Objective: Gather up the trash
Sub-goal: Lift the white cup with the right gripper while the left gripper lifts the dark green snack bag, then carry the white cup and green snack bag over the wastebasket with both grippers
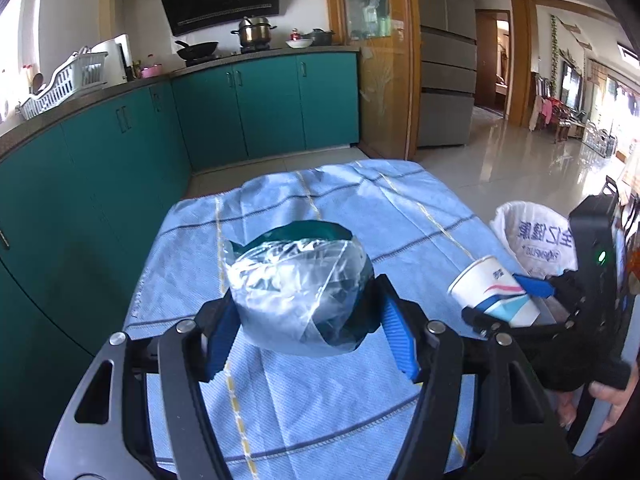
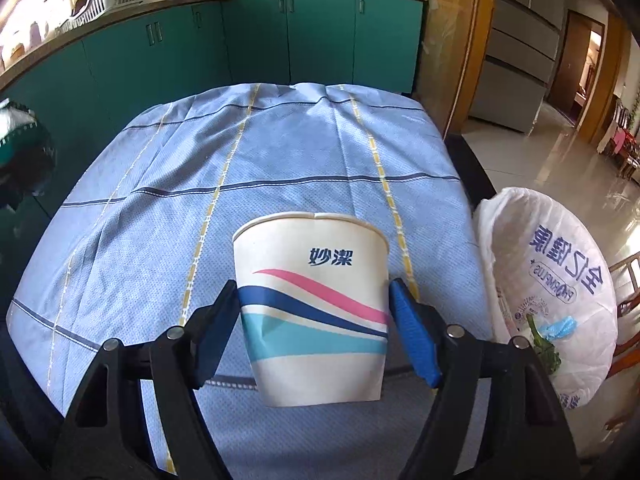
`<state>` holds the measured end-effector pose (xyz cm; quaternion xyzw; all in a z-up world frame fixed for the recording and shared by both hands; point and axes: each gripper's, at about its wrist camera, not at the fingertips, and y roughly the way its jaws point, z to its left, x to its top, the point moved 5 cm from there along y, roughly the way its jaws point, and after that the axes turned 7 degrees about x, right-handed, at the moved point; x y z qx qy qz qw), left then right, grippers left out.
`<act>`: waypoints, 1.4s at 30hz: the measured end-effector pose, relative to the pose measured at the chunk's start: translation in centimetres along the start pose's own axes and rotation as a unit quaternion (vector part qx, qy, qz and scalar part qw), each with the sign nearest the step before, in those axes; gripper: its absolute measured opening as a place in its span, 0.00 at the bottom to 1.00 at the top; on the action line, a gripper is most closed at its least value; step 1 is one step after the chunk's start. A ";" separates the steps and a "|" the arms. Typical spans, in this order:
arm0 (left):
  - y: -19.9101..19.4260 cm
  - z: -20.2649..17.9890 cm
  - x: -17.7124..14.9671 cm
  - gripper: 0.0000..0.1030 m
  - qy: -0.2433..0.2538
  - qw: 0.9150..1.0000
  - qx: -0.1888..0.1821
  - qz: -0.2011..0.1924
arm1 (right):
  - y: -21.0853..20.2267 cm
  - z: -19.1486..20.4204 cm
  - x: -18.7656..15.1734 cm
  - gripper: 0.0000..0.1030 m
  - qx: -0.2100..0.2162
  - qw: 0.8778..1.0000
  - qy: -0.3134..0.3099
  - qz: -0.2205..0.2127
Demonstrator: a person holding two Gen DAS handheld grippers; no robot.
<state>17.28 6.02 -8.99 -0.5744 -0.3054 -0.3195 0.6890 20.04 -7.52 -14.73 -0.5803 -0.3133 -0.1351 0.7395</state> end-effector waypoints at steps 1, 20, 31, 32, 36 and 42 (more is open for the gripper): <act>0.1 -0.4 -0.3 0.63 0.003 1.000 -0.005 0.003 | -0.4 -0.4 -0.3 0.72 -0.002 1.000 0.006 -0.001; 4.8 -1.9 -7.9 0.90 -0.026 0.986 -0.114 0.120 | -1.3 -2.5 -3.9 0.74 -0.009 0.999 0.031 0.022; 5.4 -3.0 -8.6 0.85 0.003 0.986 -0.104 0.132 | -1.0 -1.9 -4.2 0.79 -0.028 0.999 0.010 0.028; 5.4 -3.0 -8.6 0.82 0.004 0.986 -0.104 0.131 | -1.0 -1.9 -4.1 0.79 -0.032 0.999 0.007 0.027; 5.4 -2.7 -8.5 0.73 0.001 0.987 -0.098 0.128 | -1.0 -1.7 -4.2 0.79 -0.049 0.998 -0.004 0.026; 5.1 -2.3 -8.4 0.68 -0.003 0.988 -0.092 0.123 | -0.9 -1.4 -4.3 0.79 -0.049 0.998 -0.013 0.027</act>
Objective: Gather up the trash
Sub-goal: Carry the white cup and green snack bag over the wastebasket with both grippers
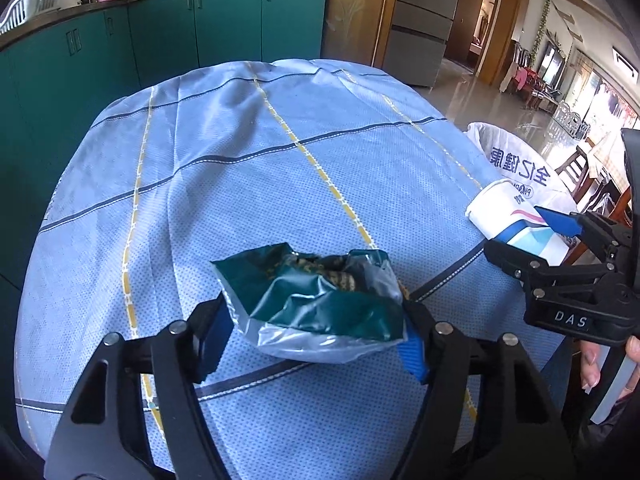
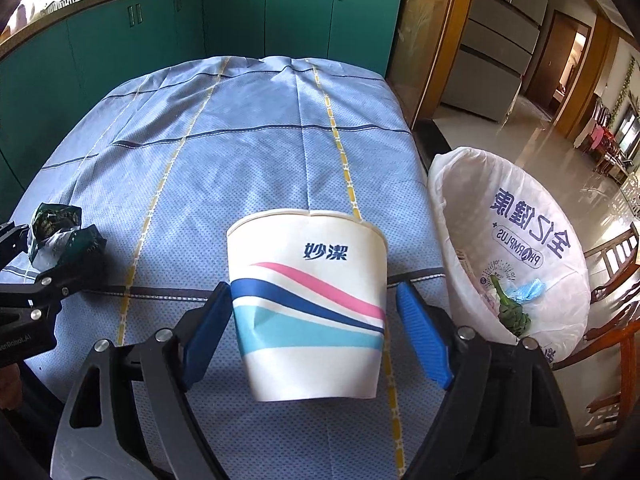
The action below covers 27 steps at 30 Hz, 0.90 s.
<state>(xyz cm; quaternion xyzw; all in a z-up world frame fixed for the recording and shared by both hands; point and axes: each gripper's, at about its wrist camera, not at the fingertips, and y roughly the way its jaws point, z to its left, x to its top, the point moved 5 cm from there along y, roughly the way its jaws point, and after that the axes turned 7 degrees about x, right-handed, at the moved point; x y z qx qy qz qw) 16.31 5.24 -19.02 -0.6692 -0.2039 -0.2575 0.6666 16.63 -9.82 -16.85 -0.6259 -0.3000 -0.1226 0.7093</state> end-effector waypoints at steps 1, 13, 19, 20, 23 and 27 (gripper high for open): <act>-0.1 0.1 0.0 0.68 0.000 1.000 0.004 -0.002 | 0.0 0.1 0.0 0.79 0.001 1.000 -0.002 0.000; -2.4 0.0 0.8 0.68 0.008 0.998 0.055 -0.039 | -1.4 1.1 0.3 0.70 0.007 1.000 -0.020 -0.022; -4.2 -0.9 2.0 0.68 0.017 0.995 0.073 -0.068 | -3.6 -0.7 1.1 0.70 -0.011 0.999 -0.004 -0.051; -4.5 -1.3 2.3 0.68 0.020 0.994 0.073 -0.073 | -4.3 -1.6 1.2 0.70 -0.014 0.998 0.005 -0.059; -5.2 -2.6 3.1 0.68 0.032 0.993 0.071 -0.085 | -5.9 -3.9 1.6 0.70 -0.027 0.996 0.028 -0.078; -5.7 -4.8 4.1 0.68 0.049 0.992 0.065 -0.098 | -7.8 -7.2 1.4 0.70 -0.045 0.992 0.060 -0.098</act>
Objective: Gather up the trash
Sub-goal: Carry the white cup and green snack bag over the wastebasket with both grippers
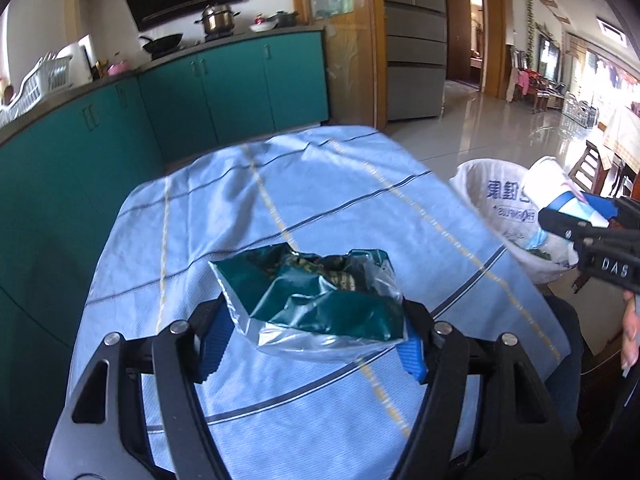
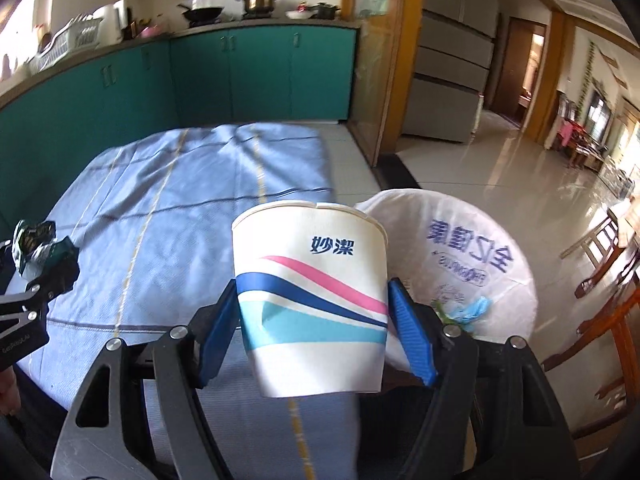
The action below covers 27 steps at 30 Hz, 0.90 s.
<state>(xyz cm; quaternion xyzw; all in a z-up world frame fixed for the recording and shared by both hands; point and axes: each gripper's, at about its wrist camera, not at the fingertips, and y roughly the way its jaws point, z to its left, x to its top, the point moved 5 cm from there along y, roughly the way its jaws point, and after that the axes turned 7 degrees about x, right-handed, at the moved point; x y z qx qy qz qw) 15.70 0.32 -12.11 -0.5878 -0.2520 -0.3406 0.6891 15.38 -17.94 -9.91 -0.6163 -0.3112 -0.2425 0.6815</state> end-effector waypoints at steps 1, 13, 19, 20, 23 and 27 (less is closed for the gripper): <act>-0.2 -0.7 0.4 0.68 0.004 1.000 -0.004 -0.004 | -0.3 -0.8 0.0 0.70 -0.006 1.000 0.007 -0.004; -0.5 -6.3 2.1 0.68 0.042 0.999 -0.025 -0.018 | -1.2 -11.2 -1.1 0.70 -0.059 0.993 0.100 -0.013; -0.1 -6.8 3.2 0.68 0.036 0.999 -0.023 -0.018 | -0.8 -12.7 -0.1 0.70 -0.055 0.993 0.107 -0.021; 0.0 -6.9 3.7 0.68 0.034 0.999 -0.025 -0.020 | -1.0 -12.7 0.3 0.70 -0.055 0.993 0.104 -0.024; 0.4 -7.9 5.2 0.68 0.027 0.999 -0.038 -0.024 | -1.8 -12.7 1.6 0.70 -0.059 0.993 0.094 -0.040; 0.8 -10.5 7.2 0.68 0.027 0.996 -0.073 -0.033 | -2.9 -12.8 2.7 0.70 -0.063 0.992 0.089 -0.056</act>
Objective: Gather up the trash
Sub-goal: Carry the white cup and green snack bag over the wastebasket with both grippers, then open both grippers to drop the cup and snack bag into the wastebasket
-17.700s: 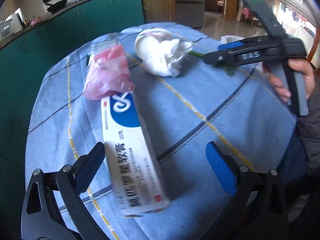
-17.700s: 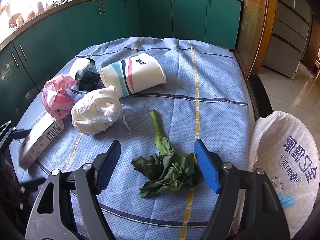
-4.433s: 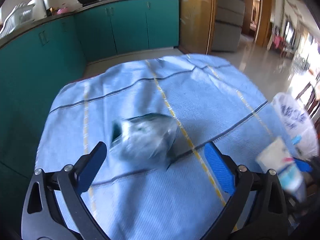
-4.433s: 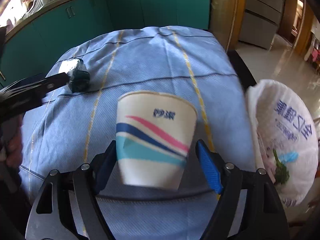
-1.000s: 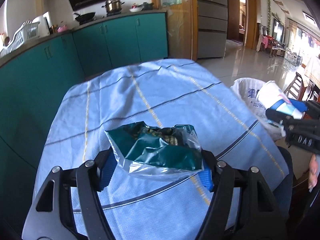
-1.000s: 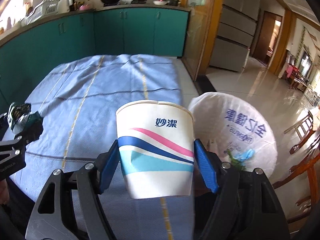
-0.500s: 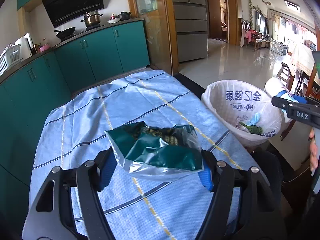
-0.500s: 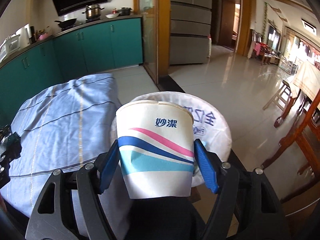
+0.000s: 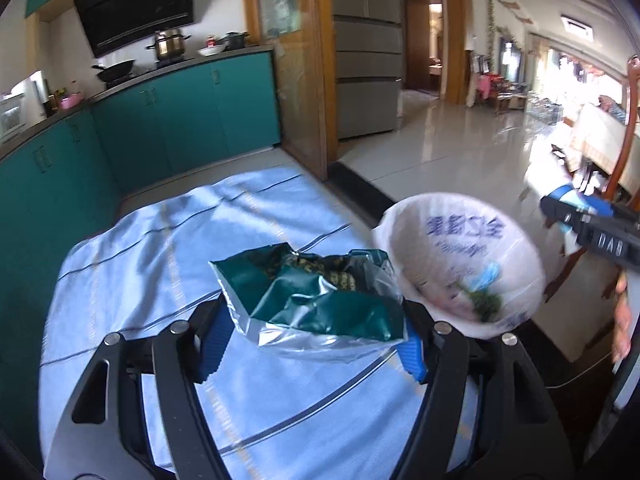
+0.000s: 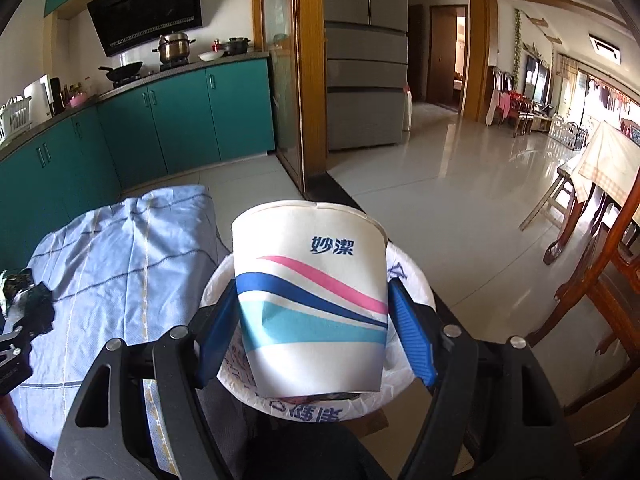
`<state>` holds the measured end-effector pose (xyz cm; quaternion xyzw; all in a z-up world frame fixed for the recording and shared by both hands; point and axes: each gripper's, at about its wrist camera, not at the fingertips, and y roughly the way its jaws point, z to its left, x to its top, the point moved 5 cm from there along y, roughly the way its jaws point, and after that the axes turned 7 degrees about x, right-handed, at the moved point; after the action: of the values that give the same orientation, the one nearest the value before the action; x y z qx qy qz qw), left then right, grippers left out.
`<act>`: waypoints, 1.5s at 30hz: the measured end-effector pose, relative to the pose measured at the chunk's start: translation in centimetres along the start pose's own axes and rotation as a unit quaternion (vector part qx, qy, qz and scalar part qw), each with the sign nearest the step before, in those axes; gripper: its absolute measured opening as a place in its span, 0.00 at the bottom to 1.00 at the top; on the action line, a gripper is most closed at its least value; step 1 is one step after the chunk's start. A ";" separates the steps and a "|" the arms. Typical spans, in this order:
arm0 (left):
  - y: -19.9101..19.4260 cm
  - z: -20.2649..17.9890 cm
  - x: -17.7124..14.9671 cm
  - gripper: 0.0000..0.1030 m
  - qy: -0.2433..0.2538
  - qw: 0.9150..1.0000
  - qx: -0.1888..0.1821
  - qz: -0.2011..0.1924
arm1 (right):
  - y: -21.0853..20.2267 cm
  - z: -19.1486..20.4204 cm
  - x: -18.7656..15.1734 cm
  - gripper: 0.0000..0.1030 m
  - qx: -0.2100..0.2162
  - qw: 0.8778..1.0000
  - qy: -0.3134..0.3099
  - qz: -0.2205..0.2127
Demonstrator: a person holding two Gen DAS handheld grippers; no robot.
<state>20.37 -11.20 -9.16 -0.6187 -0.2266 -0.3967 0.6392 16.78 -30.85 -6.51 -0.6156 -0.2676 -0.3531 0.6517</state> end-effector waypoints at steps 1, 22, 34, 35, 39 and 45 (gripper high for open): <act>0.4 -0.9 0.5 0.68 0.002 1.000 -0.012 -0.001 | -0.1 -0.1 0.0 0.70 -0.004 1.000 -0.001 0.002; 9.2 -17.1 3.5 0.76 0.077 0.991 -0.099 0.042 | -5.1 -8.4 -4.7 0.70 -0.072 0.995 0.071 0.015; 7.0 -11.3 3.2 0.90 0.050 0.997 -0.055 0.021 | -2.8 -5.1 -3.8 0.70 -0.031 0.998 0.052 0.025; 6.4 -10.5 3.1 0.91 0.046 0.998 -0.048 0.015 | -2.3 -4.8 -3.6 0.70 -0.027 0.998 0.051 0.025; 3.7 -7.4 2.6 0.92 0.023 0.999 -0.036 -0.001 | 0.5 -3.1 -2.8 0.70 -0.003 0.998 0.049 0.042; -0.4 -3.2 2.1 0.95 -0.006 1.000 -0.015 -0.027 | 4.6 -1.3 -2.8 0.73 0.003 0.996 0.051 0.070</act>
<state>20.62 -14.79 -7.71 -0.6246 -0.2409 -0.4130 0.6174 18.65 -31.77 -11.62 -0.6122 -0.1913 -0.3373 0.6891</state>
